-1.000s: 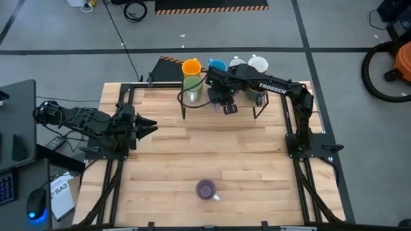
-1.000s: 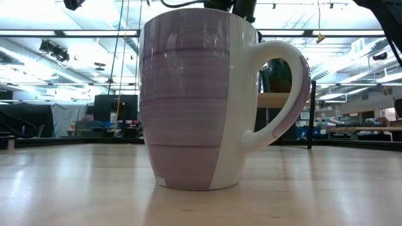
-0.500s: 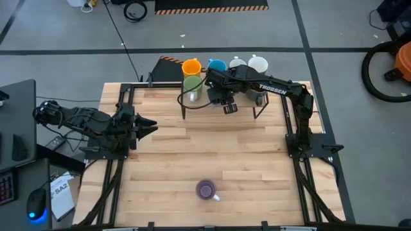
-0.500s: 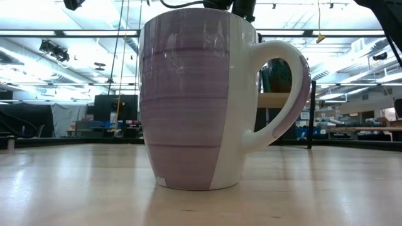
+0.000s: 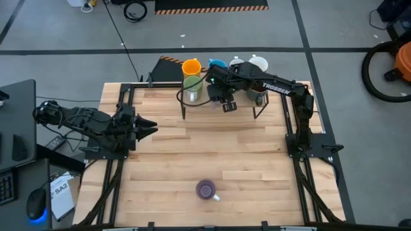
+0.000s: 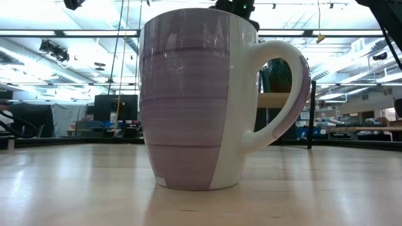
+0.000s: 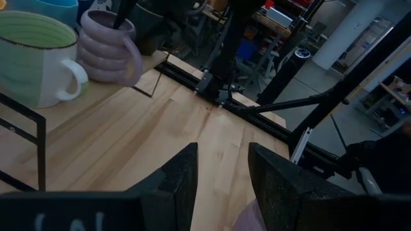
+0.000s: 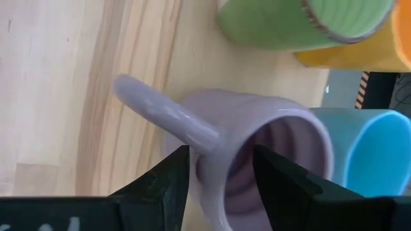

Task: Place coffee mugs
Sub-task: Put the purple mug on the shelf

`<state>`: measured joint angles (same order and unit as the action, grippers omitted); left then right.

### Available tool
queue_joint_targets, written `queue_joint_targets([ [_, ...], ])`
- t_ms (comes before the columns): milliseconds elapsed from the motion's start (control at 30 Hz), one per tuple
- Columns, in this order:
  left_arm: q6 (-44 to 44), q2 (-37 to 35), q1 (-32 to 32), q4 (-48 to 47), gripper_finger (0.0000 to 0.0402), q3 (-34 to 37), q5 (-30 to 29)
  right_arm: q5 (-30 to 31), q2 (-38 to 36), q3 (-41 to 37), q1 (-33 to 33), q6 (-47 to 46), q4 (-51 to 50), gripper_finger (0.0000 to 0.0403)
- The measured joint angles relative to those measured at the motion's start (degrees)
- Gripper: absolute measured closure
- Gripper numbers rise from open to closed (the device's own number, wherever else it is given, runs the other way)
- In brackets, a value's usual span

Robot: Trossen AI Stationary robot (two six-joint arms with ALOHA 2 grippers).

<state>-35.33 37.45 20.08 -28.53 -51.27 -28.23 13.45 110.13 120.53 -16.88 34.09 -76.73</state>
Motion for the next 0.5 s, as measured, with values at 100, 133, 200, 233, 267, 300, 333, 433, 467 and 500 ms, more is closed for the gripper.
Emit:
queue_joint_targets([
  [100, 0.0, 0.0, 0.0, 0.0, 0.0259, 0.0, 0.0, 0.0, 0.0, 1.8, 0.0, 0.0, -1.2, 0.0225],
  [133, 0.0, 0.0, 0.0, 0.0, 0.0259, 0.0, 0.0, 0.0, 0.0, 2.4, 0.0, 0.0, -1.6, 0.0225],
  [200, 0.0, 0.0, 0.0, 0.0, 0.0259, 0.0, 0.0, 0.2, 0.0, 3.4, 0.0, 0.0, -2.0, 0.0224],
  [233, 0.0, 0.0, 0.0, 0.0, 0.0259, 0.0, 0.0, 0.4, 0.0, 4.0, 0.0, 0.0, -2.4, 0.0224],
  [267, 0.0, 0.0, 0.0, 0.0, 0.0259, 0.0, 0.0, 0.5, 0.0, 4.5, 0.0, -0.1, -2.8, 0.0224],
  [300, 0.0, 0.0, 0.0, 0.0, 0.0259, 0.0, 0.0, 0.7, 0.0, 5.0, 0.0, -0.3, -3.0, 0.0224],
  [333, 0.0, 0.0, 0.0, 0.0, 0.0259, 0.0, 0.0, 1.1, 0.0, 5.6, 0.0, -0.7, -3.1, 0.0224],
  [433, 0.0, 0.0, 0.0, 0.0, 0.0259, 0.0, 0.0, 2.0, 0.0, 6.9, 0.0, -2.4, -5.0, 0.0224],
  [467, 0.0, 0.0, 0.0, 0.0, 0.0259, 0.0, 0.0, 2.0, 0.0, 7.1, -0.2, -3.3, -5.7, 0.0225],
  [500, 0.0, 0.0, 0.0, 0.0, 0.0259, 0.0, 0.0, 2.0, 0.0, 7.2, -0.4, -4.3, -6.7, 0.0225],
])
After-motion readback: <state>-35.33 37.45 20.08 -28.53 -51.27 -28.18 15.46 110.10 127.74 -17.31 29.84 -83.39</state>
